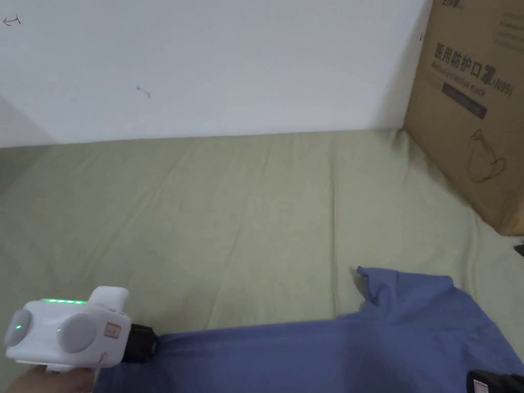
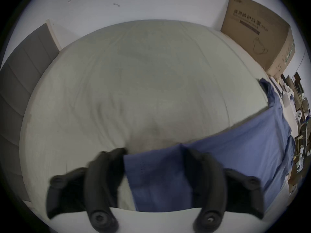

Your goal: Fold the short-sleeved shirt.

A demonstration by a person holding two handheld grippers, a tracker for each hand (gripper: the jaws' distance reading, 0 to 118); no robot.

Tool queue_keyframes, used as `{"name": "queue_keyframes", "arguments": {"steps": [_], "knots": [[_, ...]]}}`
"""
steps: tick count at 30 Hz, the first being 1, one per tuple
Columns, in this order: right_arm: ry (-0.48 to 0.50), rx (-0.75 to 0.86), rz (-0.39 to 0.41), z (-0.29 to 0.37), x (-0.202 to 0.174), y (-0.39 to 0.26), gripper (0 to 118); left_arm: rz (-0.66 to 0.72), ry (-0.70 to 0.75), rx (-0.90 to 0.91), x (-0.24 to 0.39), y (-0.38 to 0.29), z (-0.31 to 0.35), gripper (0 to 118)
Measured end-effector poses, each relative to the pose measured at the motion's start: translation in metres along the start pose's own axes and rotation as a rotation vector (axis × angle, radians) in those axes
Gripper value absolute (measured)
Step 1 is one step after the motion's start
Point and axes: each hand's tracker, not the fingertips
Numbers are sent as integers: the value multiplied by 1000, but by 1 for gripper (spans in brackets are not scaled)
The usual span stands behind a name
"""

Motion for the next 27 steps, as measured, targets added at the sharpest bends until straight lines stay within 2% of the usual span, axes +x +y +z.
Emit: {"name": "queue_keyframes", "arguments": {"steps": [2,4,6,9,10,11,12,13,14,15,17,20,23,24,27], "knots": [[21,33,-11,0,5,10,0,37,-29,20,-9,4,13,7],[17,76,-4,-8,16,29,1,65,-129,21,-15,-1,20,2],[-19,87,1,-31,39,53,1,21,-97,19,-9,0,29,2],[-101,-50,-41,-87,84,90,2,-36,-103,57,-6,-4,47,2],[-75,-108,-64,-107,99,100,3,-25,-122,80,3,0,60,2],[-4,-167,-106,-127,117,108,18,4,-154,110,2,0,68,2],[7,-222,-99,-145,129,112,61,38,-188,126,0,-2,75,2],[-49,-253,-84,-160,137,114,97,68,-214,139,-3,-4,82,2],[-132,-259,-76,-174,143,114,116,86,-228,149,-1,-2,89,2],[-171,-210,-73,-184,150,117,115,94,-236,158,0,-3,94,2],[-225,-283,-138,-209,160,115,111,93,-248,158,-1,-7,101,2],[-225,-353,-227,-242,175,113,111,86,-249,152,2,-8,104,2],[-243,-401,-199,-266,176,107,109,79,-236,143,4,-7,104,2],[-240,-411,-179,-272,177,103,104,80,-231,141,3,-8,104,2],[-334,-442,-155,-281,173,88,94,84,-219,142,3,-9,107,2]]}}
